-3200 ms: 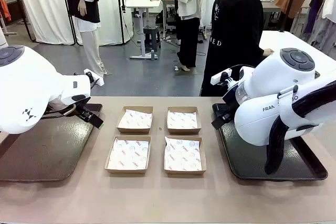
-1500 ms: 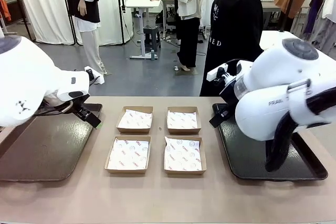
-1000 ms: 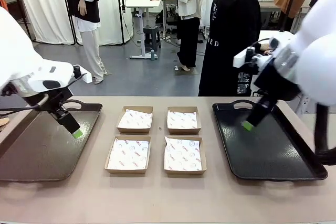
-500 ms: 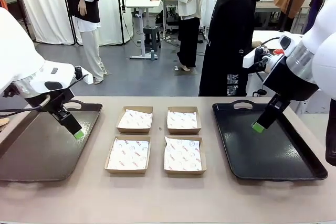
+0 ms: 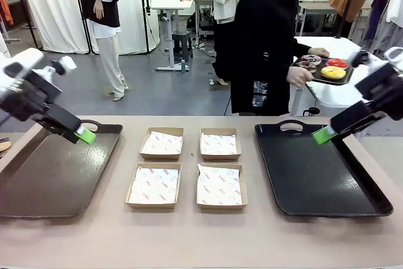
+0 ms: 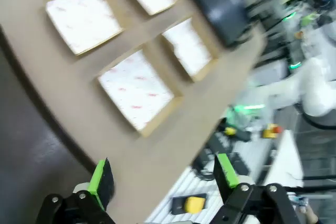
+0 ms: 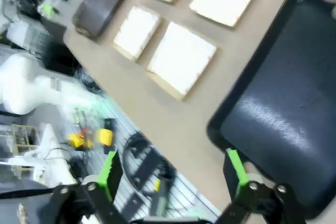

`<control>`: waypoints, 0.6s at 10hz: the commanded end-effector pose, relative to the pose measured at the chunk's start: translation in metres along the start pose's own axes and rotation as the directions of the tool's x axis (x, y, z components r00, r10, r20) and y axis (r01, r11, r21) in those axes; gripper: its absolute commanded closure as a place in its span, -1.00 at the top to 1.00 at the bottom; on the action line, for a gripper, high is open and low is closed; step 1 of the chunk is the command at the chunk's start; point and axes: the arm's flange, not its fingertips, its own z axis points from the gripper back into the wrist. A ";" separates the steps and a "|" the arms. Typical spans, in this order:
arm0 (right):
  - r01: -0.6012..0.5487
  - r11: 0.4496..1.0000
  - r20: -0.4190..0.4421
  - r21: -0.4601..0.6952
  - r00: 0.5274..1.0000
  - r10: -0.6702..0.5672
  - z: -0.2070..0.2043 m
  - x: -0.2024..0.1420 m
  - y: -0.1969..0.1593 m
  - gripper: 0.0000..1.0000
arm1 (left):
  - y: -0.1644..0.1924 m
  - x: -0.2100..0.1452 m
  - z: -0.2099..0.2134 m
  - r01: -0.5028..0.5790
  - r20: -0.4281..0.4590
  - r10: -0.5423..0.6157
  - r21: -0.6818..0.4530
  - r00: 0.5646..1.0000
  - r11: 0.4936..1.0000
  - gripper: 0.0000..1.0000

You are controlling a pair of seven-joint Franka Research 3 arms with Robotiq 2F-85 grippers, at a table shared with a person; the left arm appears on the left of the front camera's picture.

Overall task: Individually package the donuts and arrange them on the tray.
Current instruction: Pick up one Paper togo box.

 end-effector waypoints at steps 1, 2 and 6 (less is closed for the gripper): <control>0.198 0.916 0.162 0.350 0.950 -0.267 -0.013 -0.074 -0.045 1.00 | 0.048 -0.019 0.018 -0.195 0.069 0.237 -0.376 0.969 0.906 1.00; 0.220 0.888 0.185 0.404 0.931 -0.314 -0.005 -0.089 -0.059 1.00 | 0.060 -0.031 0.028 -0.226 0.077 0.288 -0.444 0.954 0.867 1.00; 0.340 0.836 0.165 0.432 0.881 -0.444 0.019 -0.133 -0.114 1.00 | 0.099 -0.078 0.054 -0.311 0.123 0.428 -0.515 0.895 0.799 1.00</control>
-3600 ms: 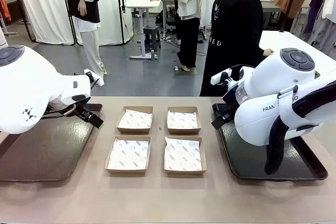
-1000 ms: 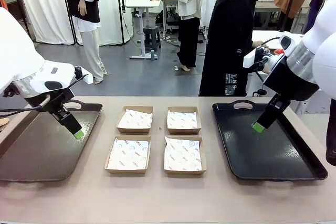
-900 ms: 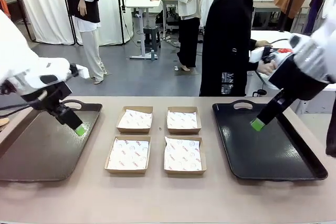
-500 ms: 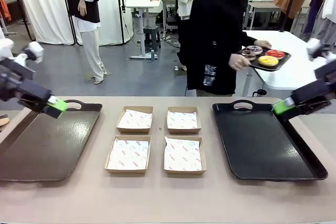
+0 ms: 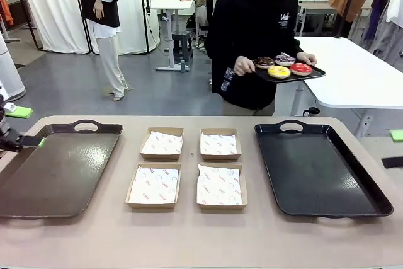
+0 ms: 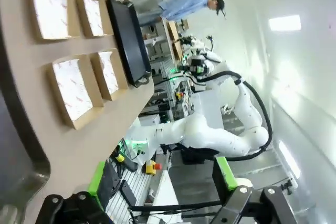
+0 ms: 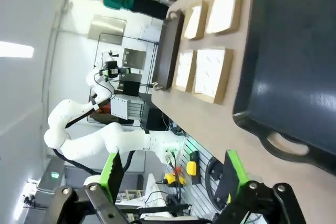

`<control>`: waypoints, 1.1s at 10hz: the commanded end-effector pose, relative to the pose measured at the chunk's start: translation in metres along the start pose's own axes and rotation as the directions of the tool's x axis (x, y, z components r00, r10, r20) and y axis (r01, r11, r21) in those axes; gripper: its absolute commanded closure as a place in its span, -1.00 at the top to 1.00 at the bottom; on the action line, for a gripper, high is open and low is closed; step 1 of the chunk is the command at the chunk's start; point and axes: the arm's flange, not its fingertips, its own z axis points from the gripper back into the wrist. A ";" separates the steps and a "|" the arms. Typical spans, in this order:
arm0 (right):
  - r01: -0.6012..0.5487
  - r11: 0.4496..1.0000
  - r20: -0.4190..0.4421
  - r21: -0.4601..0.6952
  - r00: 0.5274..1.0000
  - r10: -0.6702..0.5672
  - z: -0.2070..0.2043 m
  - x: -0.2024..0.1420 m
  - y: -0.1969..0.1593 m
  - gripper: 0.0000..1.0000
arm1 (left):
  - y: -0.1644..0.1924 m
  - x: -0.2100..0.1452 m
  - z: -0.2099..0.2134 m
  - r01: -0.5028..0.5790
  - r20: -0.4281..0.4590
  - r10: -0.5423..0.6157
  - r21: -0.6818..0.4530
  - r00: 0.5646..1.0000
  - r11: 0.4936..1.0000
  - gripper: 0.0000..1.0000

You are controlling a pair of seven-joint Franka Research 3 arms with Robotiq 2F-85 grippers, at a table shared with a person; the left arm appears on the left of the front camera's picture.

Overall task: Individually package the donuts and arrange them on the tray.
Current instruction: Pick up one Paper togo box.

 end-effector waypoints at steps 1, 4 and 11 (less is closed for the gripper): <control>-0.033 0.999 -0.009 0.006 0.999 0.033 -0.015 -0.027 -0.005 1.00 | 0.004 -0.005 0.015 -0.022 0.051 0.021 0.026 0.998 0.999 1.00; -0.050 0.999 0.011 -0.004 0.999 0.051 0.008 -0.028 -0.002 1.00 | 0.016 -0.020 0.042 -0.066 0.108 0.059 0.056 0.992 0.996 1.00; -0.027 1.000 0.007 -0.016 1.000 0.027 0.016 -0.018 -0.007 1.00 | 0.016 -0.017 0.046 -0.073 0.119 0.066 0.056 0.991 0.996 1.00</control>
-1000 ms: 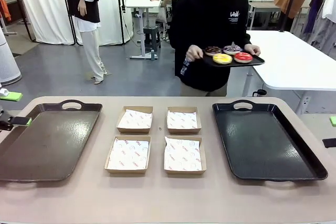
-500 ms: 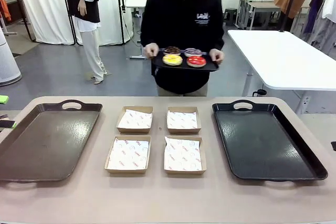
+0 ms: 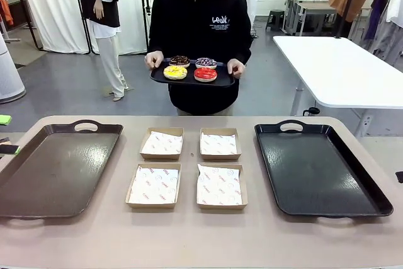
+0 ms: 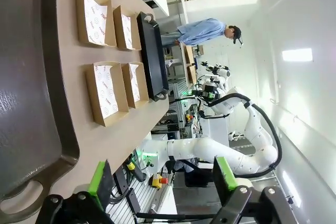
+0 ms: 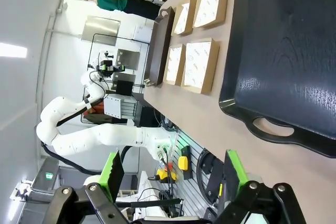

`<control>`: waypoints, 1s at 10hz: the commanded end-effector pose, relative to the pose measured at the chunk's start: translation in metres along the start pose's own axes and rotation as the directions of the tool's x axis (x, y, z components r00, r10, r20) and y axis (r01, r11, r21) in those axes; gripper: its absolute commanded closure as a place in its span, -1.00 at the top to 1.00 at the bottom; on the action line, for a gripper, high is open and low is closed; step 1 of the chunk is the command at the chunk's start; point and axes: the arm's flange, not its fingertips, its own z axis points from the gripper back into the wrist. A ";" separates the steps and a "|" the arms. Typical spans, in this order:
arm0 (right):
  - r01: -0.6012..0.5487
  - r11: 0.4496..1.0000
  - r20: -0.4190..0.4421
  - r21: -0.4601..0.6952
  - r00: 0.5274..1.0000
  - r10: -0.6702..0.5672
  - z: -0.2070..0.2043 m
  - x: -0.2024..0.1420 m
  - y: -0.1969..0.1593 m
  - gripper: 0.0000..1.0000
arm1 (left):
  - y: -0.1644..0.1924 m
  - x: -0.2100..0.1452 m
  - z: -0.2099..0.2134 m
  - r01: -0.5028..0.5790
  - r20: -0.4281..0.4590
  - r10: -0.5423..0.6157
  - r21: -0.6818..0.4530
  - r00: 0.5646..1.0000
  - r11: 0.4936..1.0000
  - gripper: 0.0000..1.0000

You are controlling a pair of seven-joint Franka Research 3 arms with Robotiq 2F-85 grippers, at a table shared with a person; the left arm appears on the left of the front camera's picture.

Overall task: Individually package the donuts and arrange them on the tray.
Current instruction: Pick up one Paper togo box.

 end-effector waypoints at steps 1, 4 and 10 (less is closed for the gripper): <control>-0.010 1.000 0.006 0.014 1.000 0.010 0.001 0.000 0.000 1.00 | 0.000 0.000 0.001 0.002 0.007 -0.002 -0.016 1.000 1.000 1.00; -0.010 1.000 0.006 0.014 1.000 0.010 0.001 0.000 0.000 1.00 | 0.000 0.000 0.001 0.002 0.007 -0.002 -0.016 1.000 1.000 1.00; -0.010 1.000 0.006 0.014 1.000 0.010 0.001 0.000 0.000 1.00 | 0.000 0.000 0.001 0.002 0.007 -0.002 -0.016 1.000 1.000 1.00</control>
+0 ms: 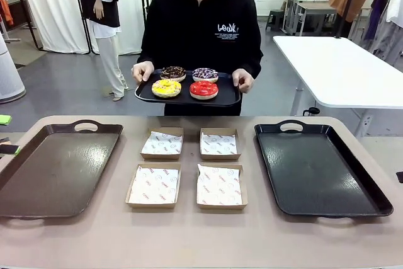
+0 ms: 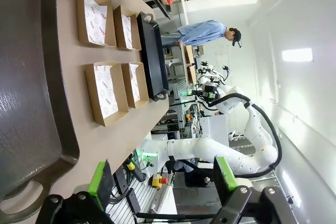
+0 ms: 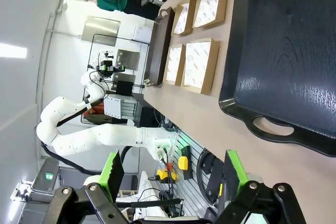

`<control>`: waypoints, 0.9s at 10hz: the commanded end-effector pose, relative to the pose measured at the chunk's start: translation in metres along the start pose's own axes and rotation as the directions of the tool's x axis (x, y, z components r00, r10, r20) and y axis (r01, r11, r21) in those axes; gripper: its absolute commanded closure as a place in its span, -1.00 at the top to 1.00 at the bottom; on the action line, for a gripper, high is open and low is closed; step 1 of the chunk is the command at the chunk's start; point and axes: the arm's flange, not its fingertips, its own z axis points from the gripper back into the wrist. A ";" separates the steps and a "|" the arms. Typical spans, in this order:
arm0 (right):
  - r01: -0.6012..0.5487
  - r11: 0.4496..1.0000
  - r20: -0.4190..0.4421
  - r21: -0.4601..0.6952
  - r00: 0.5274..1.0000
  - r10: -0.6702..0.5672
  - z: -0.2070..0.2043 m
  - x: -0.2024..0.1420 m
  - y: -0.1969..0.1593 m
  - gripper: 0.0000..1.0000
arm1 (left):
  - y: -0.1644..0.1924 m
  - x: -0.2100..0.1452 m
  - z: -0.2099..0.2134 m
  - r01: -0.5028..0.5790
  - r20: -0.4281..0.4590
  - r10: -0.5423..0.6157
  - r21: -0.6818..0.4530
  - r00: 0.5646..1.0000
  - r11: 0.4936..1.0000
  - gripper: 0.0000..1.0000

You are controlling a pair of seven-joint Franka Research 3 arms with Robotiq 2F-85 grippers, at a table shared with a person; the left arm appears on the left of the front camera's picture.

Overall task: Individually package the donuts and arrange them on the tray.
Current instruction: Pick up one Paper togo box.

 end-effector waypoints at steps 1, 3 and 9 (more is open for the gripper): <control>-0.012 1.000 0.003 0.014 1.000 0.012 0.000 0.001 0.000 1.00 | 0.000 0.000 0.001 0.002 0.007 -0.002 -0.016 1.000 1.000 1.00; -0.012 1.000 0.003 0.014 1.000 0.012 0.000 0.001 0.000 1.00 | 0.000 0.000 0.001 0.002 0.007 -0.002 -0.016 1.000 1.000 1.00; -0.012 1.000 0.003 0.014 1.000 0.012 0.000 0.001 0.000 1.00 | 0.000 0.000 0.001 0.002 0.007 -0.002 -0.016 1.000 1.000 1.00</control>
